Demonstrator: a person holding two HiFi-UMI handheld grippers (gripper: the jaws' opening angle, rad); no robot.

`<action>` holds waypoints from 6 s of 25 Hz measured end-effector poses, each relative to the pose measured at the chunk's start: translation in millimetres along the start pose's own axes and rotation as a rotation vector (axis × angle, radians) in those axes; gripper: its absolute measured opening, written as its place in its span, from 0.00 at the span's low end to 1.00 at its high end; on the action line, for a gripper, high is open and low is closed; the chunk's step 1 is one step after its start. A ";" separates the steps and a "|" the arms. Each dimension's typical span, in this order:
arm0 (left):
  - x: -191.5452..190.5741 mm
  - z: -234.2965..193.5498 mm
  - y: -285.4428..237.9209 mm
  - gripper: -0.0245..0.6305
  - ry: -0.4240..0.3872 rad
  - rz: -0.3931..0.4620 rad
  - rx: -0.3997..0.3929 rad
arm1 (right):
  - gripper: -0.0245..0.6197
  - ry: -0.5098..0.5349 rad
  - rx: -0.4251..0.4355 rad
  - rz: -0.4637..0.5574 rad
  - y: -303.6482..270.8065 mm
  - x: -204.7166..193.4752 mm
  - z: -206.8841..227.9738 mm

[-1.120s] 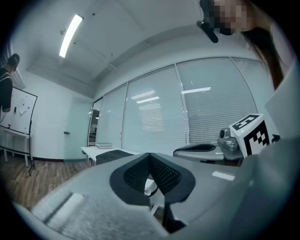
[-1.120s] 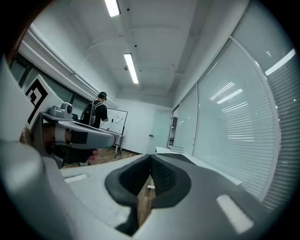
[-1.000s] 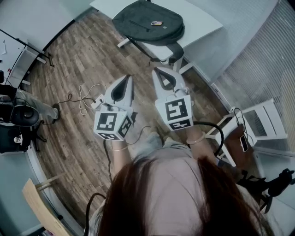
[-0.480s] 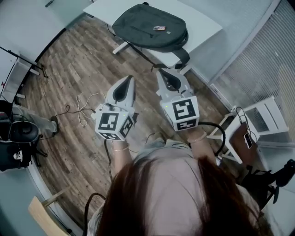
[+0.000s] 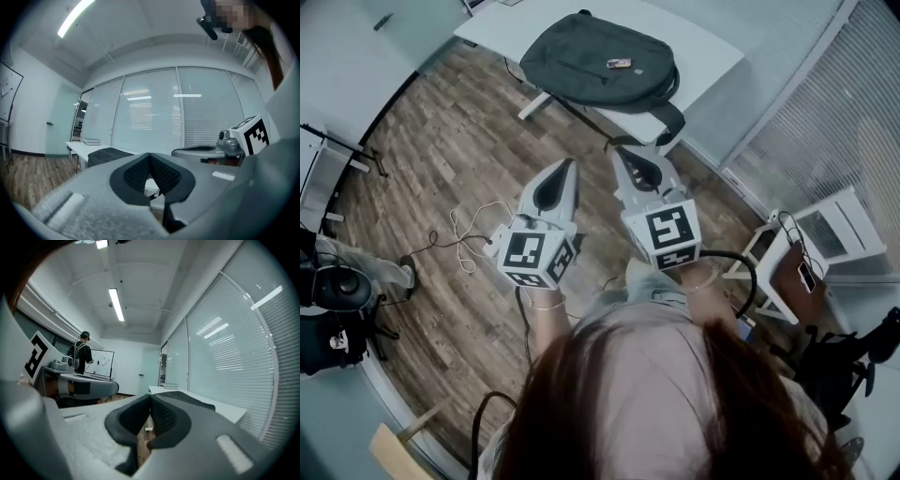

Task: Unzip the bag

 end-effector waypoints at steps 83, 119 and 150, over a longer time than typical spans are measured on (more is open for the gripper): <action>-152.3 -197.2 -243.0 0.06 0.104 -0.256 -0.123 | 0.14 -0.268 -0.169 -0.303 -279.2 -194.4 56.5; -169.5 -189.8 -275.4 0.05 0.060 -0.434 -0.123 | 0.05 -0.190 -0.171 -0.355 -255.7 -188.9 59.9; -169.8 -185.6 -274.9 0.05 0.080 -0.458 -0.056 | 0.05 -0.217 -0.218 -0.369 -219.6 -181.9 75.5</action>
Point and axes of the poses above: the fingertips, and each gripper's own axes: y backward along the fingers, z to its right, x out of its top, the point moved 5 cm from there along y, backward along the fingers, and after that the axes turned 2 degrees about z, right-handed, at the moved point
